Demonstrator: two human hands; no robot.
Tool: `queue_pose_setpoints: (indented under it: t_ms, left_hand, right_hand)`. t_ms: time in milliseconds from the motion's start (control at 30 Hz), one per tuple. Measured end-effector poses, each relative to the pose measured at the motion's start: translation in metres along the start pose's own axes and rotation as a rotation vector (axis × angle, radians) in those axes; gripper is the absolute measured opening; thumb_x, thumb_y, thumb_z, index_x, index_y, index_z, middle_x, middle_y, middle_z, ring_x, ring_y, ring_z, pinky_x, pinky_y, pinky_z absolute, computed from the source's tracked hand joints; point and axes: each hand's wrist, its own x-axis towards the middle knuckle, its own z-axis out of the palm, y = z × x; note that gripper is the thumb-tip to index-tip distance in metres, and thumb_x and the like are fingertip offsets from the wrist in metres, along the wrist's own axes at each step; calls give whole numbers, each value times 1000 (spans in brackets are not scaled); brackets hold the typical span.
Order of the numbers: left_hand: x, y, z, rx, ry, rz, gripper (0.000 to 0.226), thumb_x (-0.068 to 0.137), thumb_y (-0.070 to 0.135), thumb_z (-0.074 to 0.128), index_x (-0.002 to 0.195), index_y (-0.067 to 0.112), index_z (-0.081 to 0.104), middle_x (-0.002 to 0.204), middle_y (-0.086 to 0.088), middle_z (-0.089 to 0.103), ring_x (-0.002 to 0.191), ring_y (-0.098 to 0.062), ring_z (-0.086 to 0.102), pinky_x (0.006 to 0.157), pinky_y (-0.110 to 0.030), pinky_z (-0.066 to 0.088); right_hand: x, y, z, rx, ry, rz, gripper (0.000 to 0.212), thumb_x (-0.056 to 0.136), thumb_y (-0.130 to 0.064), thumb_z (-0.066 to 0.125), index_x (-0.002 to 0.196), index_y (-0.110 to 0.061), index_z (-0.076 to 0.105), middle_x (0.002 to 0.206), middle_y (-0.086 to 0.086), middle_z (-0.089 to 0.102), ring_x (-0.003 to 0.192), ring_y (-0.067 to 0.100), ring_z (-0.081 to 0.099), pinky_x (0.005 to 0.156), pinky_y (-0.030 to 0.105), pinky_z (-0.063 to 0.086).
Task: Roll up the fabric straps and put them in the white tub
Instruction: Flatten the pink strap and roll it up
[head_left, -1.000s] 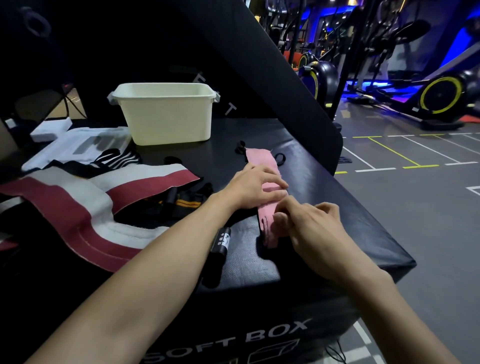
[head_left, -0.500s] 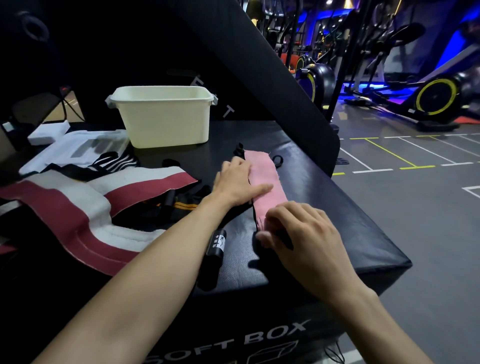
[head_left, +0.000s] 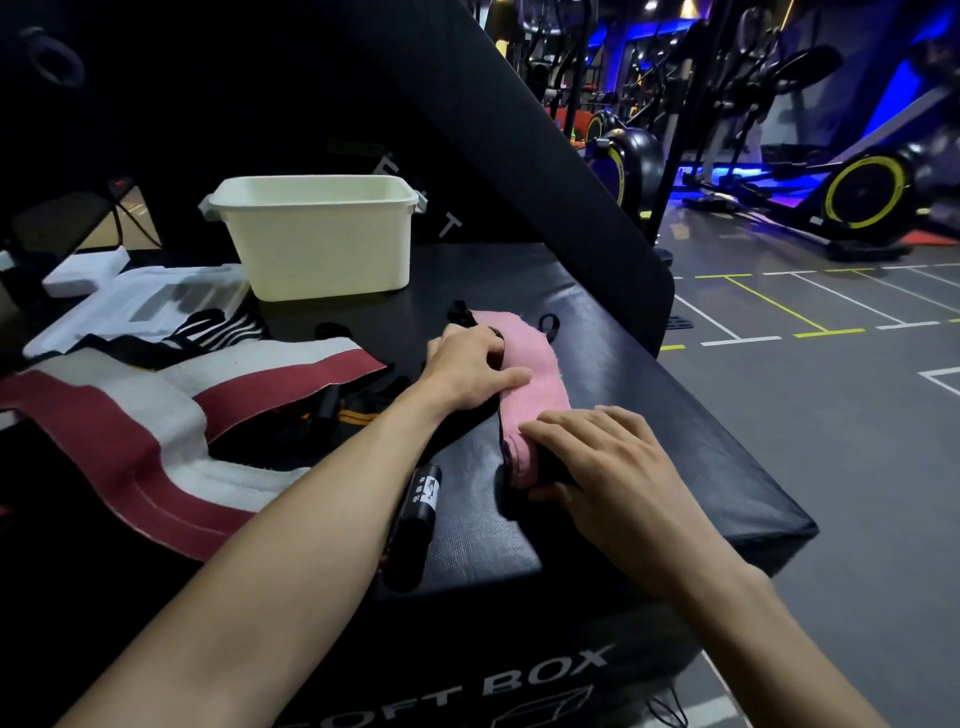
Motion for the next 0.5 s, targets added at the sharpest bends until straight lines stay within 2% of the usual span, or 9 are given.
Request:
queue_pose_setpoints:
  t_ms: [133,233,300,367,433,500]
  left_hand:
    - [-4,8,-1,30,35,24,50,87,56,71,64,20,45,69,7,56,75,-21,55,70,-33,31]
    - [-9,13,-2,4,71,-20,49,88,53,72,65,19,44,66,7,55,68,-19,53,68,-32,32]
    - [-9,14,-1,-5,55,-34,48,87,54,72,65,18,47,66,7,56,66,-16,53,67,-32,32]
    - [-7,11,1,-20,6,-33,44,86,55,72,70,18,56,70,8,60,75,-18,59,69,-32,34]
    - [-4,7,4,-30,-30,-29,37,85,54,72,80,19,62,82,7,66,95,-23,61,76,-34,37]
    - [-1,3,5,-69,-47,-41,37,84,51,73,107,23,64,108,5,69,115,-23,58,93,-38,39]
  right_hand:
    - [-2,1,-6,26,1,-56,46,74,-47,65,115,-26,64,112,-11,71,103,15,67,91,36,36]
    - [-2,0,-9,39,-34,-79,43,76,-49,57,111,-25,66,107,-10,72,99,17,69,88,36,36]
    - [-2,0,-12,45,-62,-67,41,74,-48,62,109,-26,66,105,-11,73,97,17,69,86,34,36]
    - [-3,-1,-15,59,-102,-44,41,72,-47,66,109,-28,64,105,-13,73,98,16,68,87,34,37]
    - [-4,-1,-18,93,-148,-15,42,75,-48,65,113,-31,61,107,-15,71,102,14,66,89,33,38]
    - [-6,-1,-20,117,-175,9,43,78,-49,64,118,-33,58,111,-16,70,106,12,64,92,34,42]
